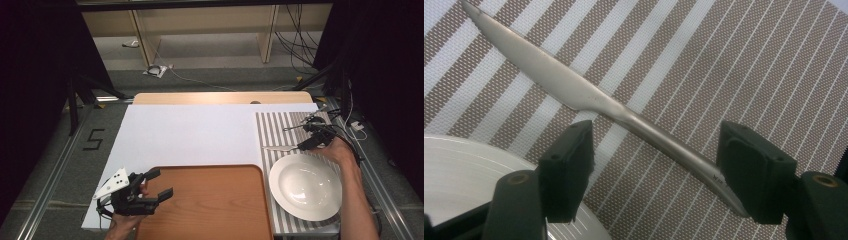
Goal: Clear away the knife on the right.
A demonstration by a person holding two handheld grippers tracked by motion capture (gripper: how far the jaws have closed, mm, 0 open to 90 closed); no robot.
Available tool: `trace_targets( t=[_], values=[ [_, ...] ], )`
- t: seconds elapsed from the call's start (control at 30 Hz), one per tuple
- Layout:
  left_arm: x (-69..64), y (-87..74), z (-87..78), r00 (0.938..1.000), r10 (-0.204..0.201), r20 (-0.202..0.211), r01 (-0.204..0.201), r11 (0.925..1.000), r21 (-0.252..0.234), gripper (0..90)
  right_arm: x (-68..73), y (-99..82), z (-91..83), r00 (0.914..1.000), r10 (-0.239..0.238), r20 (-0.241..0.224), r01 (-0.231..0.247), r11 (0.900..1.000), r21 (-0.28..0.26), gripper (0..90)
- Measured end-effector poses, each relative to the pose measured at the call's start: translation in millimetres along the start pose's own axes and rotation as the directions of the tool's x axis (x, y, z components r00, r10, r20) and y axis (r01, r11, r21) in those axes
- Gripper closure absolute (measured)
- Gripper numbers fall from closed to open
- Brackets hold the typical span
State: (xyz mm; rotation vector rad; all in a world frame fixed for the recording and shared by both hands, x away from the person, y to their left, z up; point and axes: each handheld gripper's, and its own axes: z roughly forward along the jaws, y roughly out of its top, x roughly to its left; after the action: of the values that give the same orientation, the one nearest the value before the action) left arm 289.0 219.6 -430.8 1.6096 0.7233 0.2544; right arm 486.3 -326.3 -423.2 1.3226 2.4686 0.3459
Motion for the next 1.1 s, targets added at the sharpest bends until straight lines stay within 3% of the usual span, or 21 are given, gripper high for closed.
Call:
trace_targets(
  t=[0.33, 1.1],
  values=[
    [0.0, -0.1, 0.3, 1.0, -0.001, 0.002, 0.001, 1.0, 0.001, 15.6, -0.7, 3.8, 16.0, 0.9995, -0.029, 0.009, 0.028, 0.9962, 0.083, 34.0],
    [-0.4, 0.1, 0.2, 1.0, 0.0, 0.005, 0.0, 1.0, 0.001, 15.6, -2.1, 10.0, 34.6, 0.9968, -0.078, 0.019, 0.074, 0.9838, 0.163, 38.7]
  ],
)
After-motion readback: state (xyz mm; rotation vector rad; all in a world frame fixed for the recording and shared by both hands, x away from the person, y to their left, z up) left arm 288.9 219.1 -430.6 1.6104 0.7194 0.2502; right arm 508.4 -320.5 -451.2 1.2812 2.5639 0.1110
